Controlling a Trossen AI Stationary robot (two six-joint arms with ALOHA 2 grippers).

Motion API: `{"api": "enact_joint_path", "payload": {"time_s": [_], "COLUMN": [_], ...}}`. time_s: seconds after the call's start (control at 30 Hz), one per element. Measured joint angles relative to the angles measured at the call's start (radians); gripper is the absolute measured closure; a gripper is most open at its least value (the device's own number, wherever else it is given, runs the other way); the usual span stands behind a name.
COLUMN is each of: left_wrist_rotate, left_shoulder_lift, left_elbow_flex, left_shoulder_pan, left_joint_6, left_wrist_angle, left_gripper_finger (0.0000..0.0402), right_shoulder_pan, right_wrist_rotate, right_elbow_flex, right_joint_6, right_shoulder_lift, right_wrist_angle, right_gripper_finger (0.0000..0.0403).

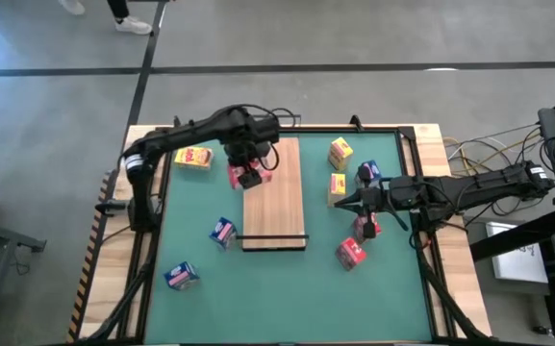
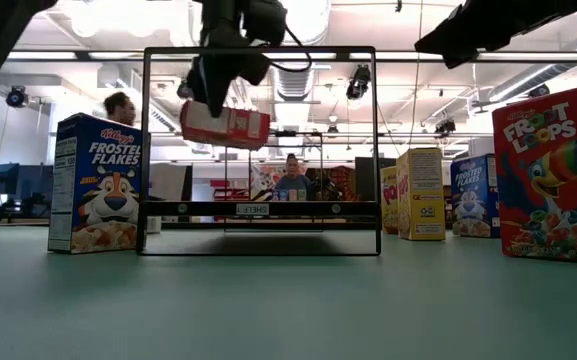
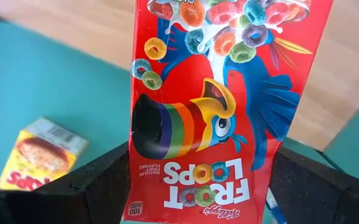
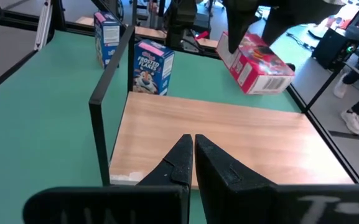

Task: Stack cereal on shelf
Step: Put the top red cereal box on the shelf

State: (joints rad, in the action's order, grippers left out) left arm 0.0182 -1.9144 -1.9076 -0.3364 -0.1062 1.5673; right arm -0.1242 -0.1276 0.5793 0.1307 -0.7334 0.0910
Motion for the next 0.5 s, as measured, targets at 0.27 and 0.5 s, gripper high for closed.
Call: {"api": "enact_joint_path", "payload": {"time_s": [0.27, 0.5], "left_wrist_rotate": [-0.003, -0.004], "left_shoulder_lift": [-0.076, -0.141], "left_elbow_flex": [0.008, 0.006], "left_shoulder_pan": [0.006, 0.024], "left_joint_6": [-0.042, -0.008], "left_wrist_angle": [0.004, -0.008], "left_gripper_finger": [0.0092, 0.0092], "right_shoulder_pan": [0.0, 0.0], "right_wrist_rotate": [0.0, -0.001], "right_elbow_flex": [0.0, 0.0], "right_joint_6": [-0.008, -0.014], "right_shoulder_lift": [0.0, 0.0], "right_wrist_angle": [0.009, 0.009], "right_gripper_finger": [0.0394, 0.0394]}}
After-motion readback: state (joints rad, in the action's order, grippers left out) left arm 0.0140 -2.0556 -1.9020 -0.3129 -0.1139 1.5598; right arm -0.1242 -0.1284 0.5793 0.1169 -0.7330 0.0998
